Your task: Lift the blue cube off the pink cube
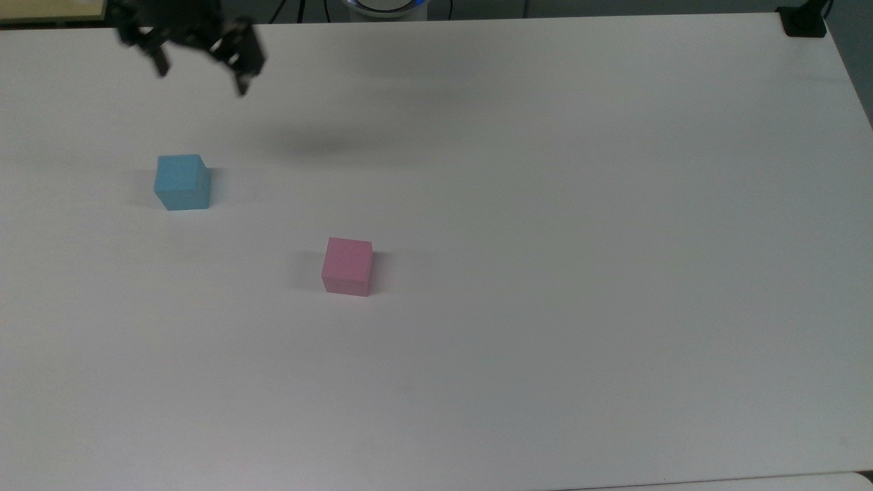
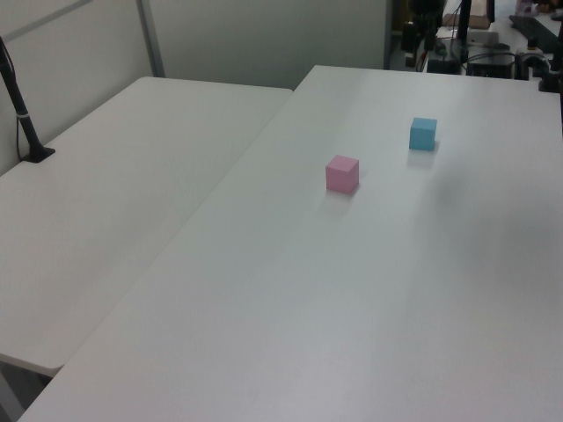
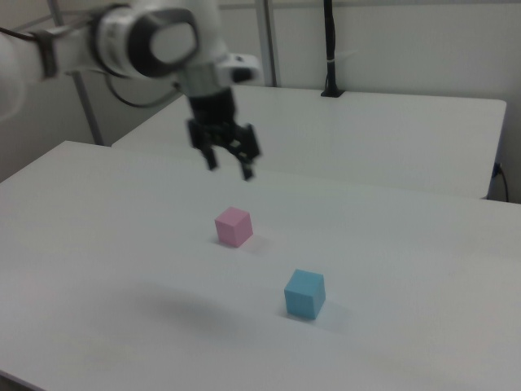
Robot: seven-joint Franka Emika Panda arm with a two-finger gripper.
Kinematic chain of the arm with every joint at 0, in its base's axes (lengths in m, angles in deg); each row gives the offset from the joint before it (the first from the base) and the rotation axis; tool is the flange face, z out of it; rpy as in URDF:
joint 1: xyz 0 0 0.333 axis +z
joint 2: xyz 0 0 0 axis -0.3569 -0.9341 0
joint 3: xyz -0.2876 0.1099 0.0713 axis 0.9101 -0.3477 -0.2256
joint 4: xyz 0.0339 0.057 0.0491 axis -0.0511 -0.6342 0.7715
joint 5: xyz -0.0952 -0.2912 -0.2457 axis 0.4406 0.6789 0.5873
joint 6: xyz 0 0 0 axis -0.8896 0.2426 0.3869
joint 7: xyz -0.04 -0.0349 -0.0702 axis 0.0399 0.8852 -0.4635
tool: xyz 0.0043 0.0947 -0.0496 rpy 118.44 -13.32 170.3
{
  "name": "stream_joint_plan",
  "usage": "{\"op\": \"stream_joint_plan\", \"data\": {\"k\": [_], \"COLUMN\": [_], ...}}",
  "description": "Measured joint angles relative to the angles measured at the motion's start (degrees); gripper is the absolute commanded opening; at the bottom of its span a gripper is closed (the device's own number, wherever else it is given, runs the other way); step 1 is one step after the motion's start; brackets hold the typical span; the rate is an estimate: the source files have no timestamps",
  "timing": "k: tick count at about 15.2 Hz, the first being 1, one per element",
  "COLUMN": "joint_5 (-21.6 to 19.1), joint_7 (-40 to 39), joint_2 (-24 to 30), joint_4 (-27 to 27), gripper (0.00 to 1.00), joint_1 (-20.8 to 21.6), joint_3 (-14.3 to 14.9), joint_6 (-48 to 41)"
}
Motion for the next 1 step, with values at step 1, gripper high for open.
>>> {"op": "stream_joint_plan", "data": {"k": [1], "joint_5": [0.0], "joint_7": [0.5], "joint_2": [1.4], "joint_4": [-0.2], "gripper": [1.0], "joint_1": [0.2], "joint_3": [-2.1], "joint_6": [-2.3]}}
